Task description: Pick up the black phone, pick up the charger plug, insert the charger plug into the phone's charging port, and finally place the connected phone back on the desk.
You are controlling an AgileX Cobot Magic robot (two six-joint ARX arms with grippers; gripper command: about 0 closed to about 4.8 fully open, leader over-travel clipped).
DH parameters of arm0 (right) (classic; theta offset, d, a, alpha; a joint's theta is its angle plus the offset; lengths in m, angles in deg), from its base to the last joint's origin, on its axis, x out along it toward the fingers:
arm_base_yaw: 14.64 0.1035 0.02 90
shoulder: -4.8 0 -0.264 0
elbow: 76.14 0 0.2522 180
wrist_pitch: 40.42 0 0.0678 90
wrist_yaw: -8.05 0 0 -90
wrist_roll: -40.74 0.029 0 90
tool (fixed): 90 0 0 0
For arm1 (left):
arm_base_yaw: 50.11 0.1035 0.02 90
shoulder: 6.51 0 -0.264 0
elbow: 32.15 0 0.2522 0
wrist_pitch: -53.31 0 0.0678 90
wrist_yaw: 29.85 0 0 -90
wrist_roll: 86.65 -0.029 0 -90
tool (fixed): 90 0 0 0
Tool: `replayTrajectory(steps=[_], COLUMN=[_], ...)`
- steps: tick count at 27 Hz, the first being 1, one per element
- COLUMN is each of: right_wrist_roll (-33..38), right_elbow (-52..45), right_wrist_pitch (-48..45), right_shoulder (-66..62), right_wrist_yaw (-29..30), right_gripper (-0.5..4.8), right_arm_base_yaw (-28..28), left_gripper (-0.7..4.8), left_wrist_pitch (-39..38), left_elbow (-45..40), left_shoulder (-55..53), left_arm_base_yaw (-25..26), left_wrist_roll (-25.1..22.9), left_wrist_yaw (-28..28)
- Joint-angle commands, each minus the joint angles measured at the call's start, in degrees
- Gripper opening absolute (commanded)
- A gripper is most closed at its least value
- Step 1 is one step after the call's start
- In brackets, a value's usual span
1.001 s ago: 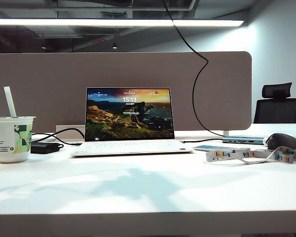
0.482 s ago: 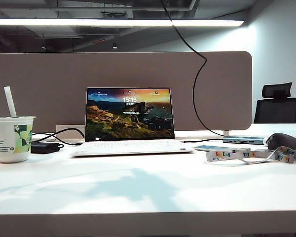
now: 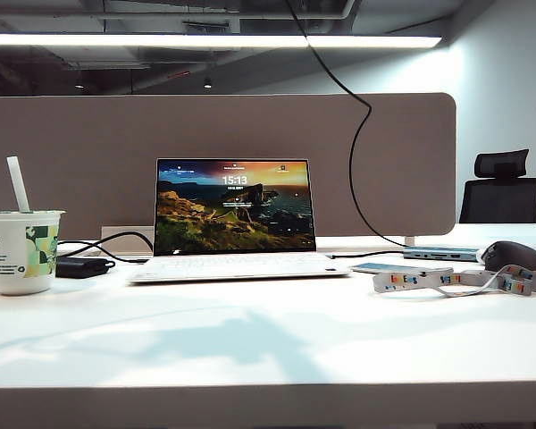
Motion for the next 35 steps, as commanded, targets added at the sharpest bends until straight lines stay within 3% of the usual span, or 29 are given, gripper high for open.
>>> replayTrajectory(steps=[1, 14, 35], right_wrist_roll=[-1.0, -4.9, -5.6], right_elbow=[0.3, 0.3, 0.3], right_wrist_pitch=[0.3, 2.6, 4.9], right_shoulder=[0.3, 0.3, 0.3], right_wrist_yaw=[0.4, -1.6, -1.2], right_gripper=[-0.08, -0.08, -0.08], right_arm_base_yaw=[0.4, 0.4, -0.7], left_gripper=[-0.06, -0.06, -0.06], left_wrist_pitch=[2.9, 4.2, 4.2], left_elbow=[0.5, 0.5, 0.5], left_shoulder=[0.3, 0.3, 0.3], left_arm_base_yaw=[0.0, 0.0, 0.0], left_wrist_roll=[0.0, 1.4, 1.4], left_wrist_yaw=[0.4, 1.6, 1.6])
